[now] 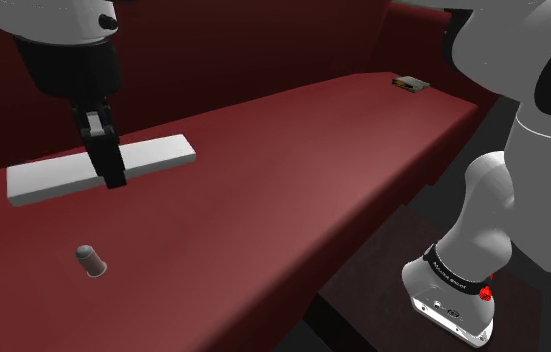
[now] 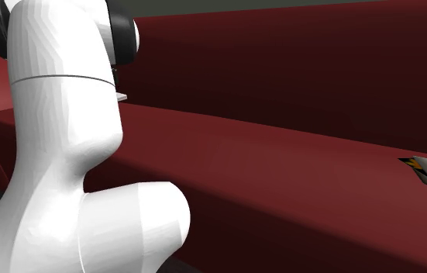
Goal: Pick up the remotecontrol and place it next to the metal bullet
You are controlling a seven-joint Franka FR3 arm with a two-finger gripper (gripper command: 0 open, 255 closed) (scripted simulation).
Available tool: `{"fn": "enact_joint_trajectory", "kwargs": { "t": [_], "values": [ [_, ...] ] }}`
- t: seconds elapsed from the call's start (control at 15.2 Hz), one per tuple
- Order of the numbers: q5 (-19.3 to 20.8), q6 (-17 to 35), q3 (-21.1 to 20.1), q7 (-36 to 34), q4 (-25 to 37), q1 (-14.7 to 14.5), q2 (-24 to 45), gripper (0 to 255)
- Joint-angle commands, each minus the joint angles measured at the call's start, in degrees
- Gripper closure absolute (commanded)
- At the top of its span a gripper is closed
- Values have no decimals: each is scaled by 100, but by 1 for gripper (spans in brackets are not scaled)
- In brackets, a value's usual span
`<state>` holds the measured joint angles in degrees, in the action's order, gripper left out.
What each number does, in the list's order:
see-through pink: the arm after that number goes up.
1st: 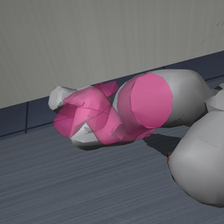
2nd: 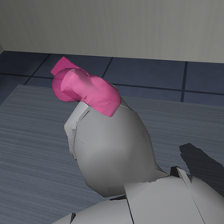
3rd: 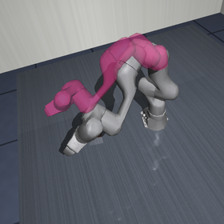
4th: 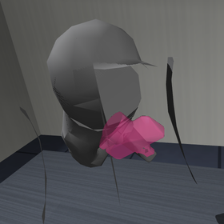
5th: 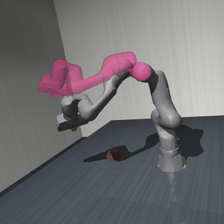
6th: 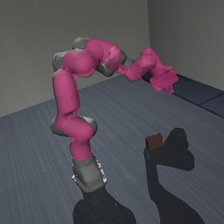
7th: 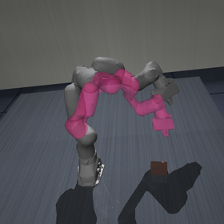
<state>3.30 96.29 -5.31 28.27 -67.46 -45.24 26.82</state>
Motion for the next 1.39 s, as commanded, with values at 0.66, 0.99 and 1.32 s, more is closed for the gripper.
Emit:
{"fn": "enact_joint_trajectory", "kwargs": {
  "t": [0.66,0.99,1.32],
  "values": [
    [-4,710,0,-26,-832,20,-127,255],
    [-4,710,0,-26,-832,20,-127,0],
    [-4,711,0,-26,-833,20,-127,0]
  ]
}}
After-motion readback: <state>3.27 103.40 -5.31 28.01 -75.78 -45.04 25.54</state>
